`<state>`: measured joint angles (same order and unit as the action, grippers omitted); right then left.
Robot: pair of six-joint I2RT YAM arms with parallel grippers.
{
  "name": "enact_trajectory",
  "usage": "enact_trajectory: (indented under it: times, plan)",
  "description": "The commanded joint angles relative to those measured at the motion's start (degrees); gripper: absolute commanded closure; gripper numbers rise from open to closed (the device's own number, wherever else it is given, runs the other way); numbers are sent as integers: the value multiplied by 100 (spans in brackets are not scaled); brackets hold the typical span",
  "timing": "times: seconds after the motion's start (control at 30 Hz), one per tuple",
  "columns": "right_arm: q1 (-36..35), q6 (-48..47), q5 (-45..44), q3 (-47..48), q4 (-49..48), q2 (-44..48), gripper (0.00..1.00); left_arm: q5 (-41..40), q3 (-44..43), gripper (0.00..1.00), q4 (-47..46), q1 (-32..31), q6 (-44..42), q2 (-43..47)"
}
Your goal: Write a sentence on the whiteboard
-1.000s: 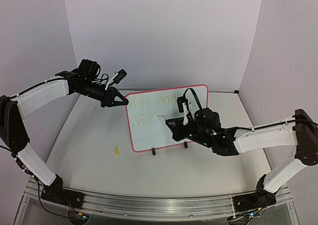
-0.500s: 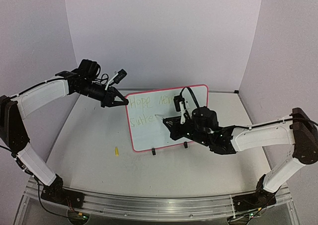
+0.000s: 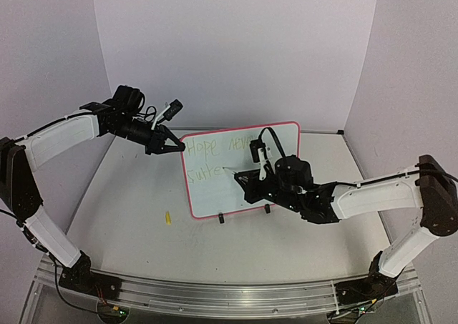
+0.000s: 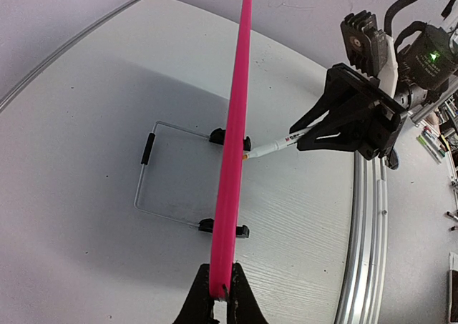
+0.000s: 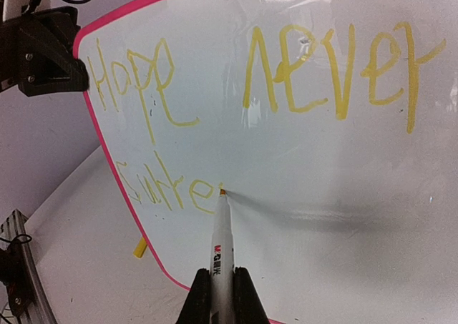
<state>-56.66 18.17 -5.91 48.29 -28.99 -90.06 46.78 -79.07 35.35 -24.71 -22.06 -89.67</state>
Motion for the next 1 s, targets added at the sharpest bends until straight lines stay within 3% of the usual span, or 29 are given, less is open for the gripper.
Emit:
enact_trajectory:
  times: [0.0,0.97]
  plan:
    - [24,274,-191,-143,66,-115,100,-249,57,100,376,-160,-111,-205]
    - [32,-55,-379,120,-264,163,100,-254,59,100,377,-158,-111,-200]
